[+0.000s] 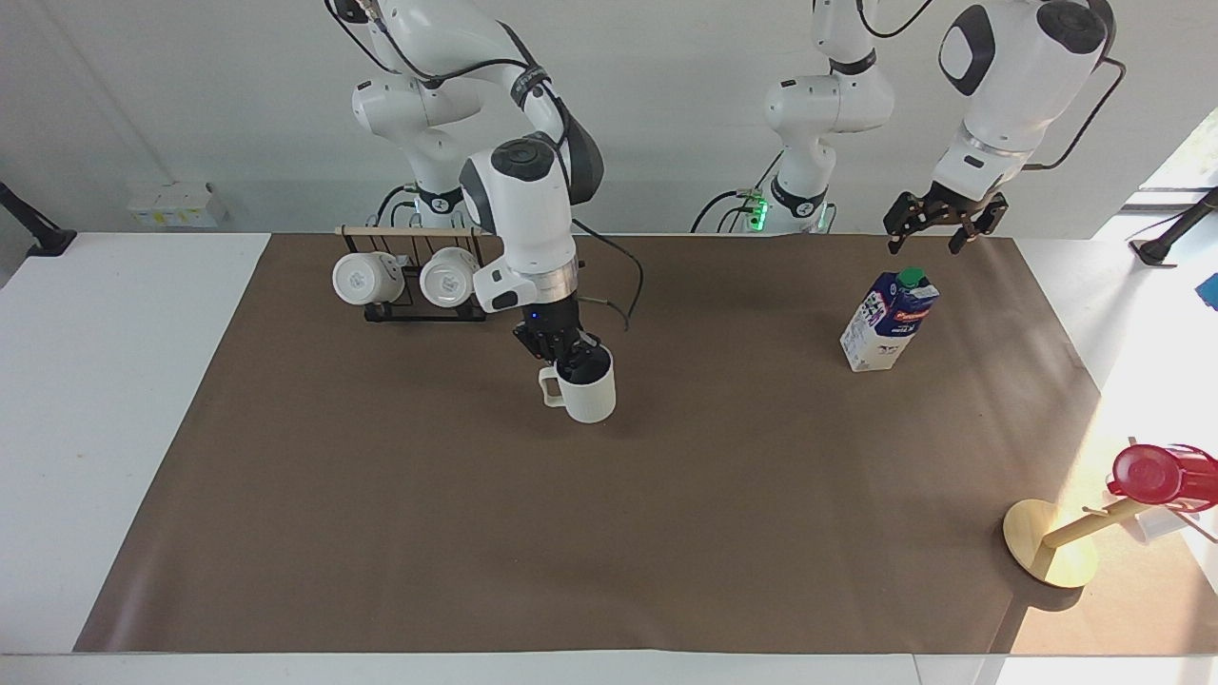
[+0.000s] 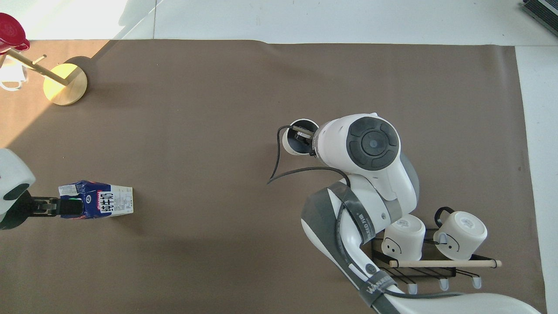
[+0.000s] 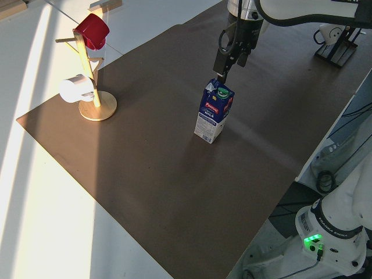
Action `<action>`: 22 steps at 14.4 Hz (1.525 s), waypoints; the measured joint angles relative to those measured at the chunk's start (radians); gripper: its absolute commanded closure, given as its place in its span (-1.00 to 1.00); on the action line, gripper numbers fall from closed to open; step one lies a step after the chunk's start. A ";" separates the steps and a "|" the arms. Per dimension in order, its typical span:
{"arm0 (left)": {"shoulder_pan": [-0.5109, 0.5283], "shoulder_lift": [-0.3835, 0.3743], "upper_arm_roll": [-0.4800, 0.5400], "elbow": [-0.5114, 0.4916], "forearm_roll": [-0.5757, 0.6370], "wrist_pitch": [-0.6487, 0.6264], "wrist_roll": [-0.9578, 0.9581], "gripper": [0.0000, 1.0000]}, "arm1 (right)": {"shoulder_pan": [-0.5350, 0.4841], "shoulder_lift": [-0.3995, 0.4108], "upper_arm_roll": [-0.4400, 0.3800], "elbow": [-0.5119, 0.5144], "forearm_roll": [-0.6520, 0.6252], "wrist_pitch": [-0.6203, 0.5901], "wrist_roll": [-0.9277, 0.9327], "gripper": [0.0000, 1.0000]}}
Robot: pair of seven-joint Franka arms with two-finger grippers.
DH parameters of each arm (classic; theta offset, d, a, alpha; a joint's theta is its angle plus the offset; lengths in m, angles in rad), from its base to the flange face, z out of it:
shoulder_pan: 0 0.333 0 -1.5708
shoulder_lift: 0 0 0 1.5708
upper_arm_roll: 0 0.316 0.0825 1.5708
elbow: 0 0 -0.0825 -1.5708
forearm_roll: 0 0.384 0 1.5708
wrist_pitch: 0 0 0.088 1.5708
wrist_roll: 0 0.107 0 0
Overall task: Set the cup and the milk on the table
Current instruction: 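Carry the mug with the right gripper while the left gripper grasps the carton, then set the mug down mid-table with the right gripper while the left gripper lifts the carton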
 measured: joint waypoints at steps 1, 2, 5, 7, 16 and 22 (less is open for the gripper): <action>0.000 0.000 0.001 -0.022 0.005 0.023 0.025 -1.00 | 0.026 0.021 0.000 0.016 -0.001 0.000 0.043 1.00; 0.000 0.000 0.002 -0.037 0.007 0.039 0.051 -1.00 | 0.052 0.046 -0.001 0.033 -0.003 0.000 0.087 1.00; 0.005 -0.001 0.003 -0.069 0.009 0.087 0.079 -1.00 | 0.122 0.115 -0.001 0.085 -0.006 0.000 0.212 1.00; 0.007 0.000 0.003 -0.095 0.010 0.119 0.085 -1.00 | 0.154 0.139 -0.001 0.098 -0.007 -0.001 0.241 1.00; 0.008 0.002 0.002 -0.161 0.010 0.214 0.087 -1.00 | 0.211 0.164 -0.001 0.101 -0.053 -0.070 0.286 1.00; 0.008 0.002 0.002 -0.161 0.010 0.216 0.088 -0.24 | 0.211 0.174 -0.003 0.087 -0.063 -0.073 0.287 0.62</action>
